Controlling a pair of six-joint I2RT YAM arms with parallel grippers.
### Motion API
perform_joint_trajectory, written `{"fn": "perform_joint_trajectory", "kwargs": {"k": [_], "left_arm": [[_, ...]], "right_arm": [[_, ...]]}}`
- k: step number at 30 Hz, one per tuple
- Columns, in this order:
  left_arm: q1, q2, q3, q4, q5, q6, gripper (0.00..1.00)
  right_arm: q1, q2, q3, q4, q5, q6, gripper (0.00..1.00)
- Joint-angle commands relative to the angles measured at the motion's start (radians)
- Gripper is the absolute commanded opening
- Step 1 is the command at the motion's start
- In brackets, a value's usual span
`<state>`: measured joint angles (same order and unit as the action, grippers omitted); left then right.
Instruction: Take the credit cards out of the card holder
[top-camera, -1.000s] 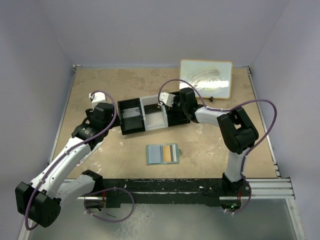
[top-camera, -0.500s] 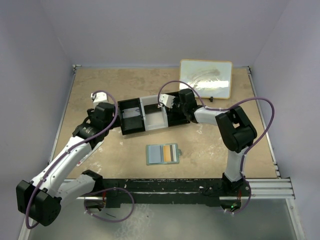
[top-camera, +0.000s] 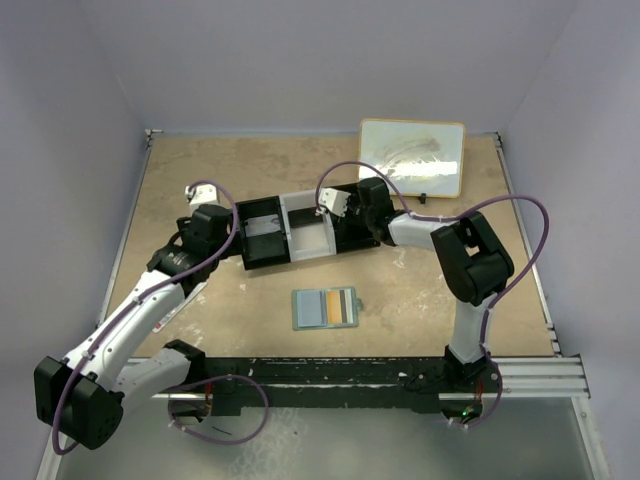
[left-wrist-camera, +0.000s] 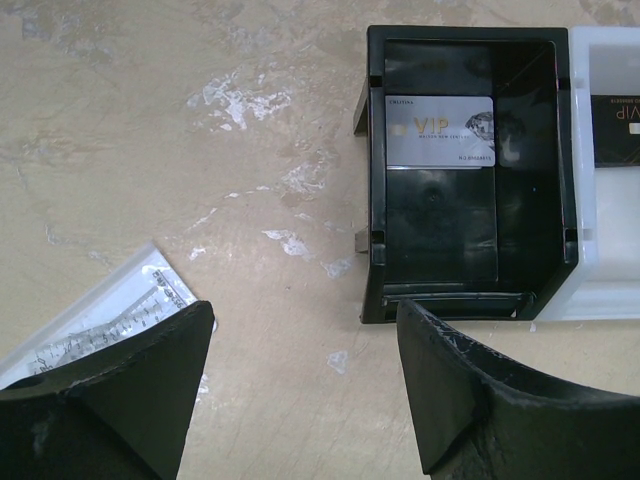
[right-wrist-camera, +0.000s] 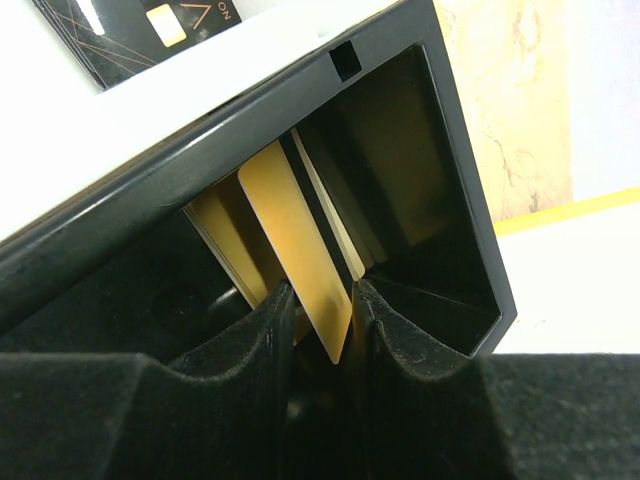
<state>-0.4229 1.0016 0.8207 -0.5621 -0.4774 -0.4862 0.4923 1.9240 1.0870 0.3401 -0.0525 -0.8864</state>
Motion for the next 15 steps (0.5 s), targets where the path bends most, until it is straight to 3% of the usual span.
{"fn": "perform_joint_trajectory", "kwargs": {"k": [1,4,15], "left_arm": [[0.006,0.004,0.012,0.031,0.008,0.016,0.71],[0.006,0.009,0.012,0.033,0.013,0.015,0.71],[0.004,0.015,0.012,0.031,0.019,0.018,0.71]], "right_arm": [[-0.001,-0.037,0.042,0.001,-0.019,0.009,0.33],[-0.002,-0.044,0.045,-0.012,-0.025,0.017,0.45],[-0.002,-0.050,0.046,-0.017,-0.012,0.053,0.46]]}}
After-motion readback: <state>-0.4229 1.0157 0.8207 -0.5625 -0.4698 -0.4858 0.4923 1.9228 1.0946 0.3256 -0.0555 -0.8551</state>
